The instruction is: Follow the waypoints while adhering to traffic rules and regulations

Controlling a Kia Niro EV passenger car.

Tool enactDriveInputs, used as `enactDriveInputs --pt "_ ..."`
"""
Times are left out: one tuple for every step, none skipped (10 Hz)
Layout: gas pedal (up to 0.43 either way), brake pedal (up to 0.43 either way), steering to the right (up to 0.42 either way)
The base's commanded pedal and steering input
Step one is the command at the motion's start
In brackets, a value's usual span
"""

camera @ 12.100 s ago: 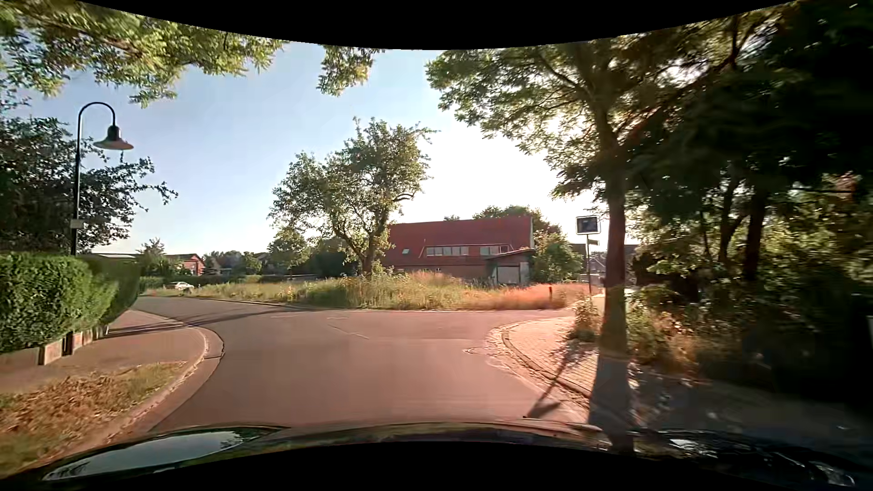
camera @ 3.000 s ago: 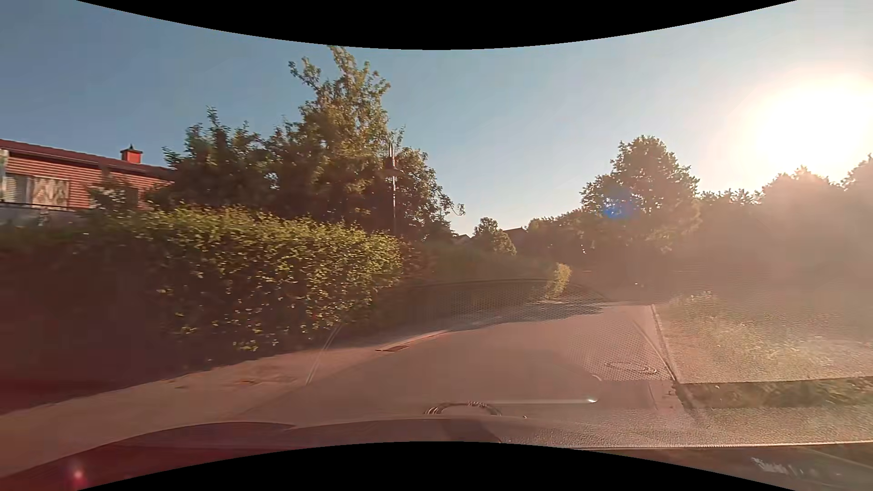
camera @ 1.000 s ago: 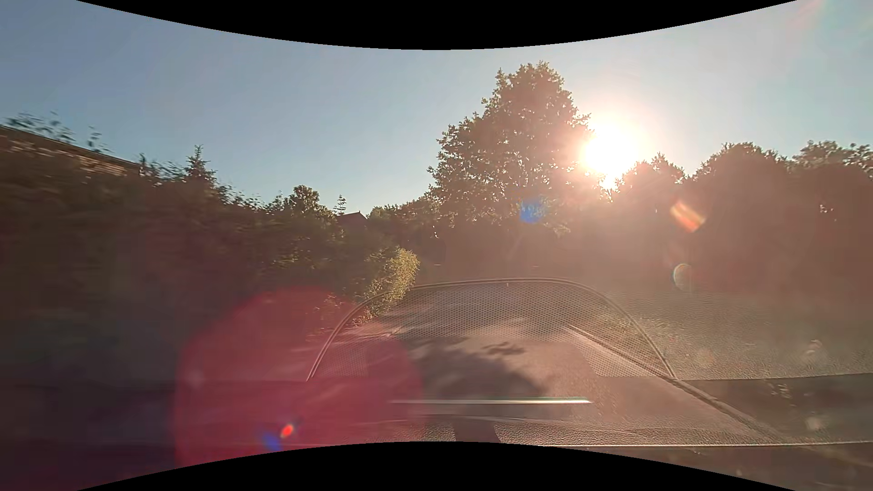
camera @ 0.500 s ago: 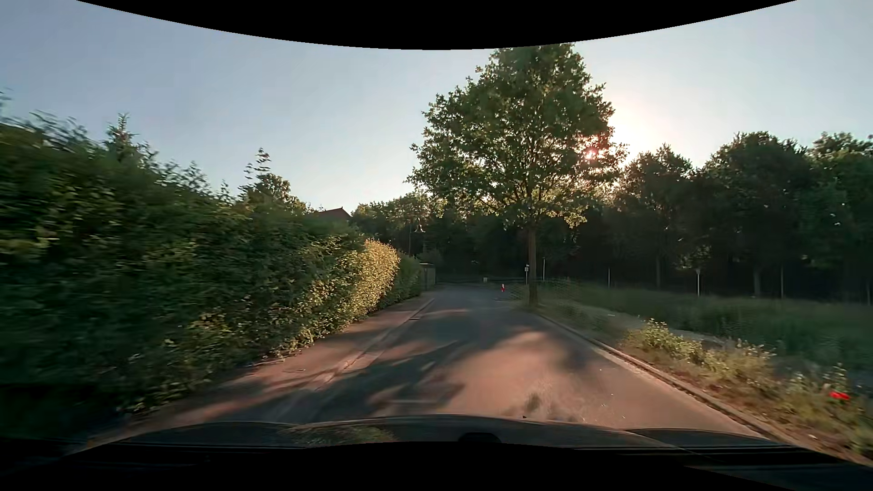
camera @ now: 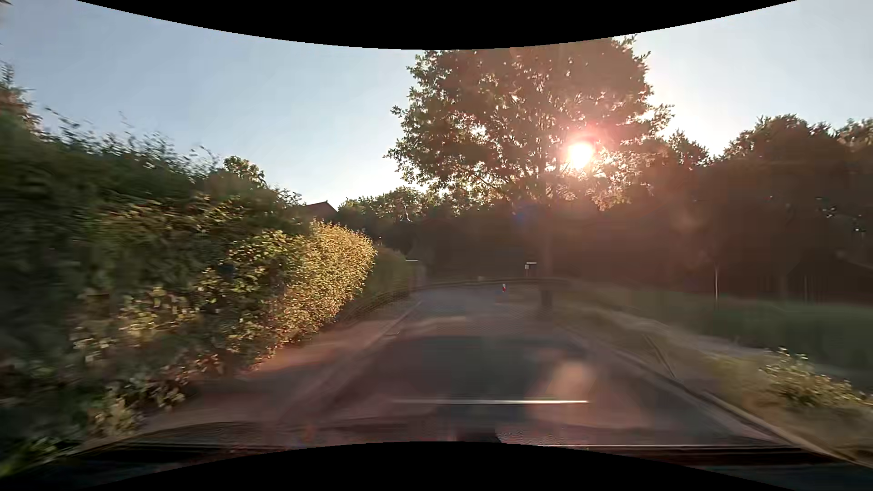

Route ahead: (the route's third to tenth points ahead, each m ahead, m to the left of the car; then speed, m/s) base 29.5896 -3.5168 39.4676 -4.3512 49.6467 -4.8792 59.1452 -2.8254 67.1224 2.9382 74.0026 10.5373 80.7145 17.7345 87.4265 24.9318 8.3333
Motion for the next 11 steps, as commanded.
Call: enactDriveInputs --pt "0.157 0.000 0.010" --pt "0.157 0.000 0.006" --pt "0.157 0.000 0.006" --pt "0.138 0.000 0.006" --pt "0.138 0.000 0.008" --pt "0.138 0.000 0.009" --pt "0.138 0.000 0.009" --pt "0.138 0.000 0.010" --pt "0.138 0.000 0.009" --pt "0.138 0.000 0.008" --pt "0.138 0.000 0.008"
